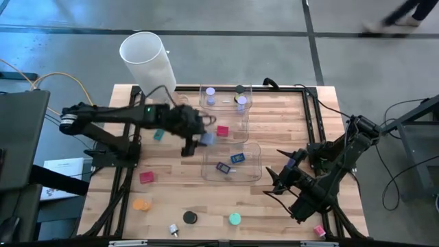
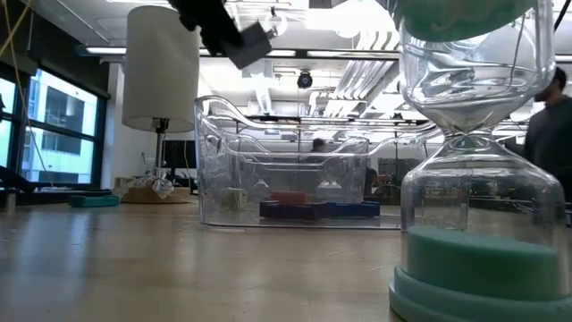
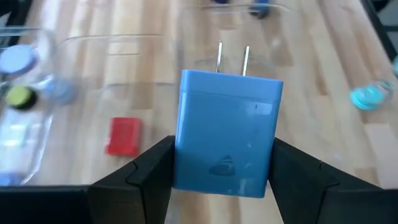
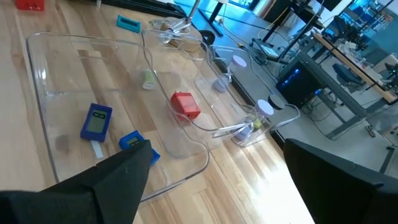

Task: Pick & Place Office items
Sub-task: Put the blue charger adapter into the middle transparent bin

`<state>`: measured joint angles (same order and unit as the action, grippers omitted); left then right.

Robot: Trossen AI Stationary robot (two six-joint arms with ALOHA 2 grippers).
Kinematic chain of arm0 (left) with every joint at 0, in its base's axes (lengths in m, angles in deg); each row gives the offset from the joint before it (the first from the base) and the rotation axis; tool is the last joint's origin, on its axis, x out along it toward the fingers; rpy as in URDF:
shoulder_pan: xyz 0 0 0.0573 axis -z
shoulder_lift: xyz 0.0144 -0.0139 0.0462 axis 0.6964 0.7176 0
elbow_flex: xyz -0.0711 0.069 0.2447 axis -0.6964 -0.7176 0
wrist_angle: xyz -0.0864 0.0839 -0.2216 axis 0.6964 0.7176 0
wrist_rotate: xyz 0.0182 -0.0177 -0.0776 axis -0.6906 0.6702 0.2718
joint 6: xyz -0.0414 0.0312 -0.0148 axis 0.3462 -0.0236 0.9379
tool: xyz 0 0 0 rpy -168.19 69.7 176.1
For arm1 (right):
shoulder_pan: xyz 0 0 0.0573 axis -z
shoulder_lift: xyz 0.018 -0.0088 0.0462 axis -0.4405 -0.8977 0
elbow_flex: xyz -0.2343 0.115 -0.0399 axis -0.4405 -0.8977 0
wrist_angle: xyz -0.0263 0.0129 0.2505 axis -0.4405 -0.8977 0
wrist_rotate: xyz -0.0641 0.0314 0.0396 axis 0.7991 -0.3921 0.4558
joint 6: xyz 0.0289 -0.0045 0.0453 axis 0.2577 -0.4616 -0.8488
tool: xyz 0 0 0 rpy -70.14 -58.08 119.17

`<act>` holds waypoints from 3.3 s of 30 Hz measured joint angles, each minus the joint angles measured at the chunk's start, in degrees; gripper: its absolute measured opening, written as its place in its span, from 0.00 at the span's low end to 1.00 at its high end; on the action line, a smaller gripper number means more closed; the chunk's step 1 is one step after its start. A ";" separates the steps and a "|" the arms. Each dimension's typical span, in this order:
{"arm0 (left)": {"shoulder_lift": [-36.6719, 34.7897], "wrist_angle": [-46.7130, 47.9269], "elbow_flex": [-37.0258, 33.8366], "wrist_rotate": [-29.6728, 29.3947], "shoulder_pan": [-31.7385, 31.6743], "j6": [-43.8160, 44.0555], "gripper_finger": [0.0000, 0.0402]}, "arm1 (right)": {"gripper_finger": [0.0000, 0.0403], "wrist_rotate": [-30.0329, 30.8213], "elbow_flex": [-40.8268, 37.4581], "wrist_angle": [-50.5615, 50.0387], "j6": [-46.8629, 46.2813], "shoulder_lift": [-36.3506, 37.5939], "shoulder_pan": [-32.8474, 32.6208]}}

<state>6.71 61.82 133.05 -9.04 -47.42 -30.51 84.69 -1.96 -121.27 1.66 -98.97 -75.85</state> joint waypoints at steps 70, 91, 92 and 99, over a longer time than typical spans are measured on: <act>37.78 24.02 22.37 9.58 -21.05 -8.56 0.53 | 0.88 -2.17 -0.09 0.84 0.02 0.00 0.33; 37.41 18.44 17.52 7.09 -21.60 -8.74 0.53 | 0.88 -2.17 -0.09 0.94 0.02 -0.02 0.33; 37.42 18.42 17.51 7.08 -21.62 -8.70 0.53 | 0.88 -2.17 -0.09 0.94 0.02 -0.02 0.33; 37.57 18.23 17.46 5.45 -21.41 -7.92 0.53 | 0.88 -2.17 -0.09 0.94 0.02 -0.02 0.33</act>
<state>44.28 80.05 150.50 -3.59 -68.83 -38.43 82.53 -2.05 -120.33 1.68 -98.99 -75.52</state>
